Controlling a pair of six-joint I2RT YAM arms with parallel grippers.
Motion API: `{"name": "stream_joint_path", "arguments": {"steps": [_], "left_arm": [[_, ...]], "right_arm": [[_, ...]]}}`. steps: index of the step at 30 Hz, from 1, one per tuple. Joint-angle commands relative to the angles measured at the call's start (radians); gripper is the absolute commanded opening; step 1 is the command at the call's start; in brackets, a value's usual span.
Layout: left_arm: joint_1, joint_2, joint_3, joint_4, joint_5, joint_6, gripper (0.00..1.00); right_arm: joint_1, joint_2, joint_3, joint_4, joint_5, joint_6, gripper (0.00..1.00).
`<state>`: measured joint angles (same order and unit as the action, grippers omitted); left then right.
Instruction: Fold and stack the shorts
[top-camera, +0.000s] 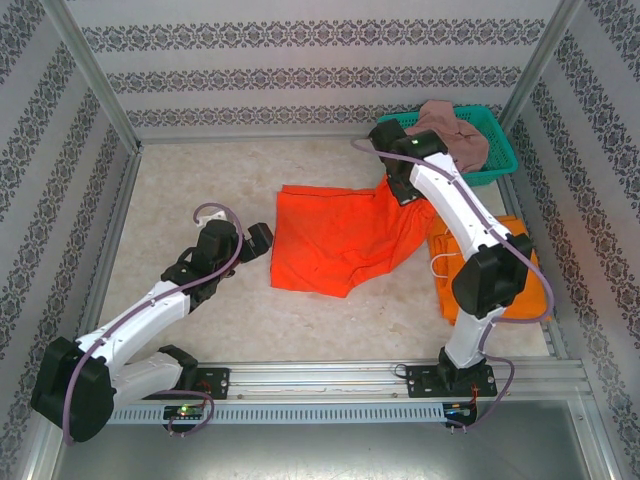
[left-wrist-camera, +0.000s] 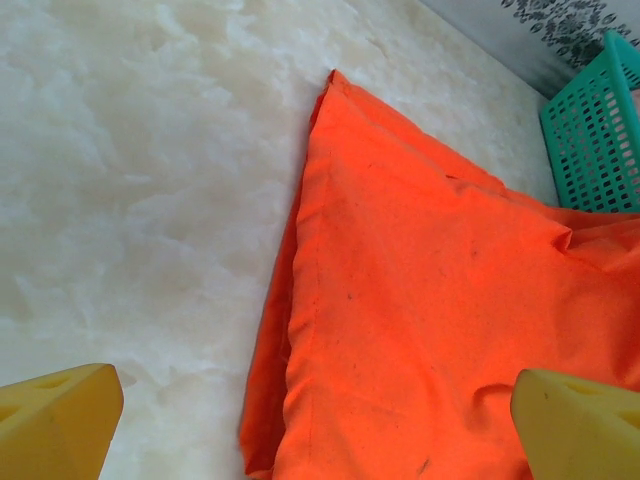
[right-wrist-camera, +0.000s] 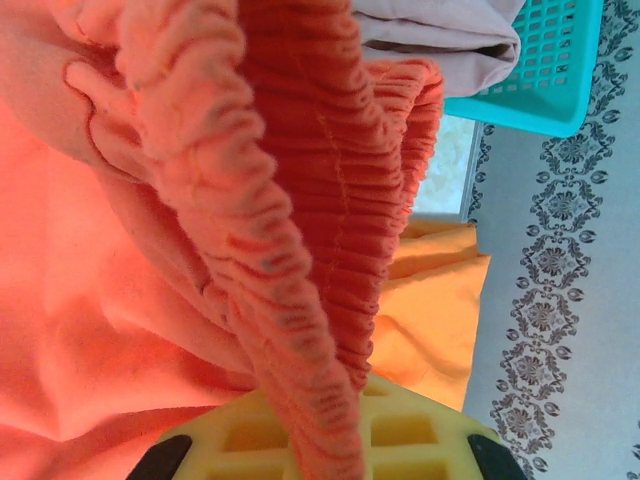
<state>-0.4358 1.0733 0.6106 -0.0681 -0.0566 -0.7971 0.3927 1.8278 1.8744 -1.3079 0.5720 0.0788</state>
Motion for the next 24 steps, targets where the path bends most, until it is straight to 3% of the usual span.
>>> {"name": "stream_joint_path", "arguments": {"steps": [1,8,19,21,24], "left_arm": [[0.013,-0.016,-0.014,-0.001,0.006,-0.017,1.0],[0.016,-0.015,-0.024,0.007,0.003,-0.022,1.0],[0.026,-0.043,-0.069,0.019,-0.013,-0.076,1.0],[0.029,-0.054,-0.084,0.022,-0.026,-0.095,1.0],[0.031,-0.085,-0.106,0.022,-0.06,-0.123,1.0]], "right_arm": [[0.03,0.041,0.091,-0.085,0.052,0.049,0.0],[0.148,0.167,0.308,-0.214,0.016,0.142,0.0],[0.335,0.511,0.778,-0.381,-0.122,0.303,0.02],[0.364,0.544,0.788,-0.325,-0.205,0.336,0.09],[0.39,0.582,0.766,-0.214,-0.363,0.386,0.32]]}}
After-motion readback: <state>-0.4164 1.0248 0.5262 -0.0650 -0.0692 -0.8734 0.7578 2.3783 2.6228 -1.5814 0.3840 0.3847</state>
